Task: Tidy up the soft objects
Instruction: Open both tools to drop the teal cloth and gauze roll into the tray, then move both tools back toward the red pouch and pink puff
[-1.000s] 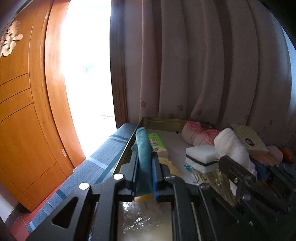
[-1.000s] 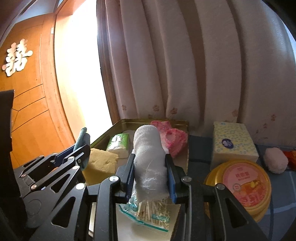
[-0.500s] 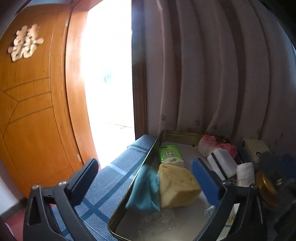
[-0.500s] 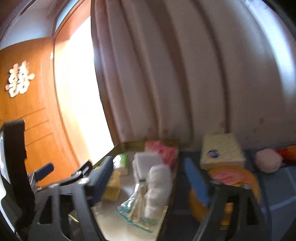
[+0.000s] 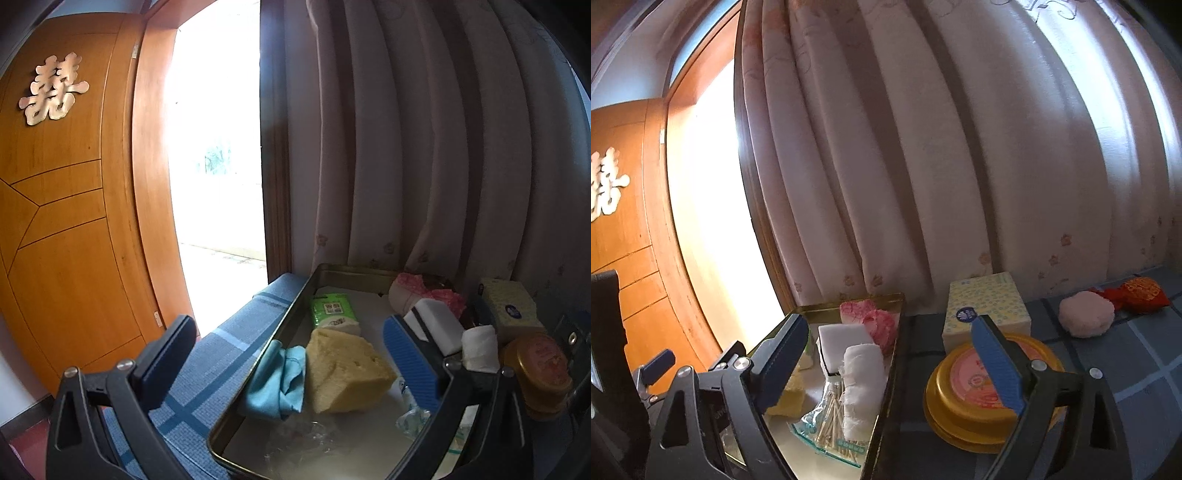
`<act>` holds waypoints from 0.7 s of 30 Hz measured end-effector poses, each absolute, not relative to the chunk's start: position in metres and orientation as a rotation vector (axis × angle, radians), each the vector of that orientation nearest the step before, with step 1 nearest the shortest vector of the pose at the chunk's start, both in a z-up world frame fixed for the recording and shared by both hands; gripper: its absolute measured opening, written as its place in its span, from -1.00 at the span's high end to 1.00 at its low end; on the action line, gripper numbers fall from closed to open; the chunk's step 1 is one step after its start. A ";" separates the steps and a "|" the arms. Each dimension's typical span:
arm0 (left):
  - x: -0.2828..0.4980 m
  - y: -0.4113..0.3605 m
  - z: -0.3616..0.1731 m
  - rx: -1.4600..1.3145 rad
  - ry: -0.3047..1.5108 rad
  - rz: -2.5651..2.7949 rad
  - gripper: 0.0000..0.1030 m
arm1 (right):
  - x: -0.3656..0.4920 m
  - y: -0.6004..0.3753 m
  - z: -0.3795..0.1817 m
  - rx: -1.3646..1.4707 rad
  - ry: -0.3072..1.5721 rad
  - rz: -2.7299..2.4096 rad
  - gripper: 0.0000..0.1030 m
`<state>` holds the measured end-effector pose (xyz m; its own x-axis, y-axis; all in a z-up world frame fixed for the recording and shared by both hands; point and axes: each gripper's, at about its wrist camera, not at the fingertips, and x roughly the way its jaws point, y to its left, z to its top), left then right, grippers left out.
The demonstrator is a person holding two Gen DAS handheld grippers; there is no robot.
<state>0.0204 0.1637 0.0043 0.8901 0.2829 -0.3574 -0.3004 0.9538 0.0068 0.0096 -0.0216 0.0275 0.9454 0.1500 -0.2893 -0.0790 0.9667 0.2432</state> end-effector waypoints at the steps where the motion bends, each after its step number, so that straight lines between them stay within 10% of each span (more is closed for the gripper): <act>1: 0.019 0.162 0.004 -0.051 0.364 0.304 -0.99 | 0.009 -0.023 0.028 0.233 0.309 0.114 -0.78; 21: 0.008 0.113 0.006 -0.030 0.361 0.226 -0.99 | -0.014 -0.065 0.034 0.223 0.239 -0.020 -0.78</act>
<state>0.0076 0.1131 0.0065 0.9108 0.2141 -0.3531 -0.2249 0.9743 0.0107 -0.0135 -0.0648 0.0336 0.9715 0.0070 -0.2367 0.0457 0.9752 0.2164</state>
